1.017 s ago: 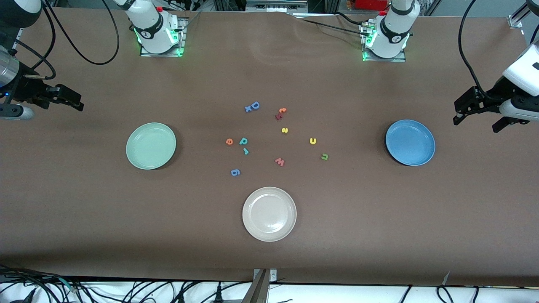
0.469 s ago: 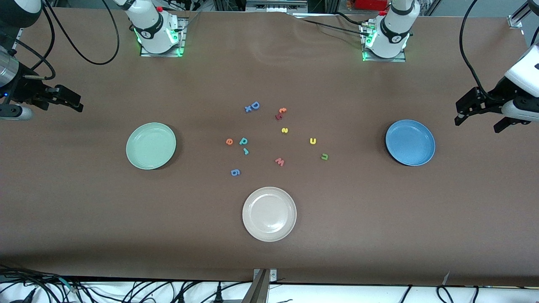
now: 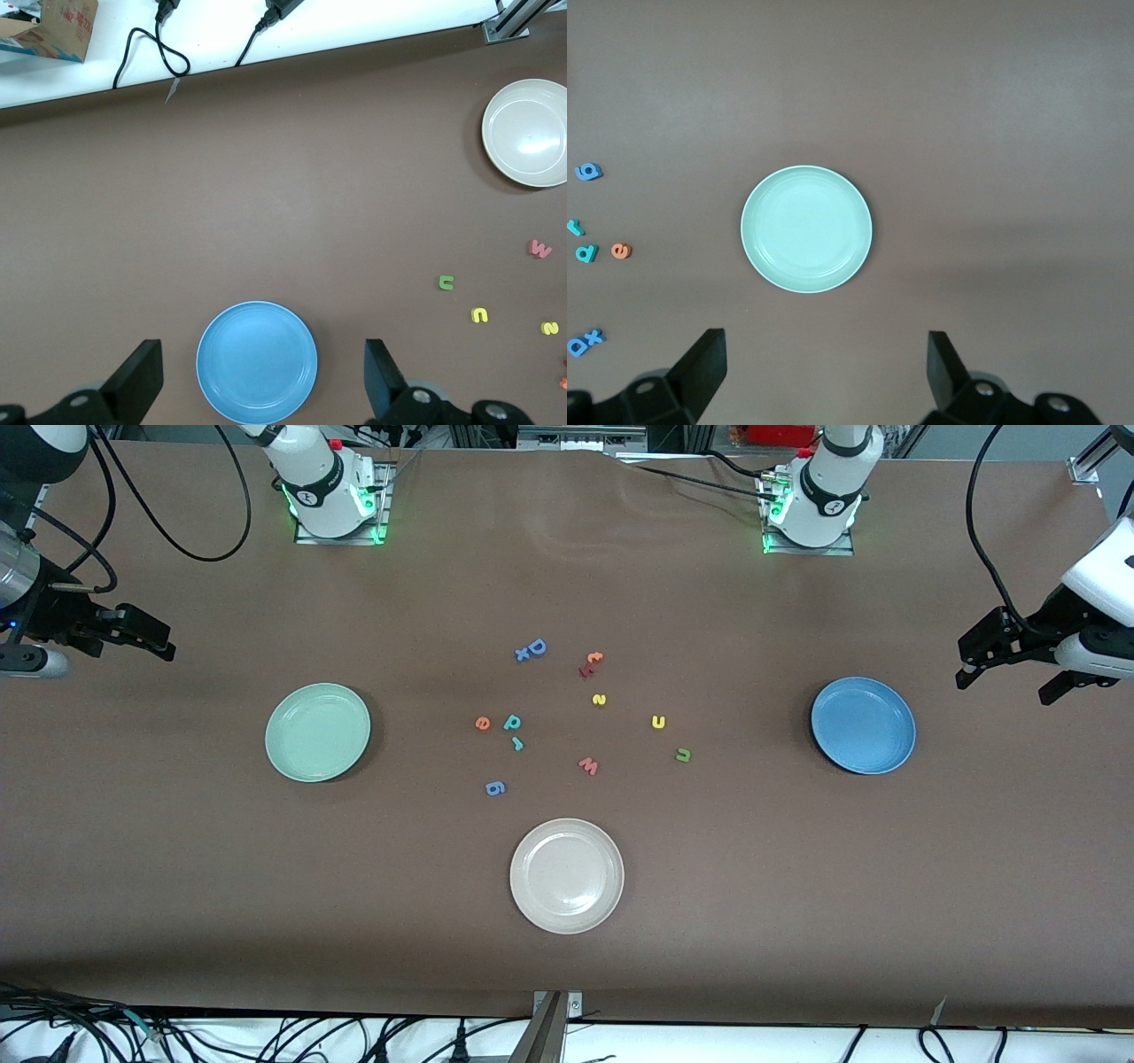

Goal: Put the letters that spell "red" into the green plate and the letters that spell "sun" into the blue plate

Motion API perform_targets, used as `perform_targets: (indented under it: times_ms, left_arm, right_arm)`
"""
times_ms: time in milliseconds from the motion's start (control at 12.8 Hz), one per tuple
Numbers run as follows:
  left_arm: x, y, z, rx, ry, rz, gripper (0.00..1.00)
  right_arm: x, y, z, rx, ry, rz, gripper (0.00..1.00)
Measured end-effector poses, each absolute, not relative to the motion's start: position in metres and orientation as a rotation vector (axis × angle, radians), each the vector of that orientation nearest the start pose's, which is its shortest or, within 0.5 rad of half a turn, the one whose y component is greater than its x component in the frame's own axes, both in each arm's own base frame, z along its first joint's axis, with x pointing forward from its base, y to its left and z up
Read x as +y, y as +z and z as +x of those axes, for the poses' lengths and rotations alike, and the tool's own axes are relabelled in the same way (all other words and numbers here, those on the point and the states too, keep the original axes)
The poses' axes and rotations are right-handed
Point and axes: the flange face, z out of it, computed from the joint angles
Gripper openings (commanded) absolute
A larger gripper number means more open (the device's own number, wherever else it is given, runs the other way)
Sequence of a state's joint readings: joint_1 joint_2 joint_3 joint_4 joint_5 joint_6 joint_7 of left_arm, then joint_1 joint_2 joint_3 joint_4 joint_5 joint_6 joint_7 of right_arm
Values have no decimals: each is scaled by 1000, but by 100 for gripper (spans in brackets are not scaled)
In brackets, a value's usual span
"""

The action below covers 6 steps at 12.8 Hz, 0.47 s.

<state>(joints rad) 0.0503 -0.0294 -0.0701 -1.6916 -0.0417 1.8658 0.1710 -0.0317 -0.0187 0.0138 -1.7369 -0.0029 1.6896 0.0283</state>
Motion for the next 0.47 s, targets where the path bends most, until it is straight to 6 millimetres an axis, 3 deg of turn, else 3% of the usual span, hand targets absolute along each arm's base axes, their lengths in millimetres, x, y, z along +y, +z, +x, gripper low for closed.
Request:
perform_targets:
  times_ms: [469]
  left_arm:
    - [-14, 608, 572, 285, -316, -3137, 100]
  right_arm:
    - [-10, 566, 553, 71, 45, -3144, 100]
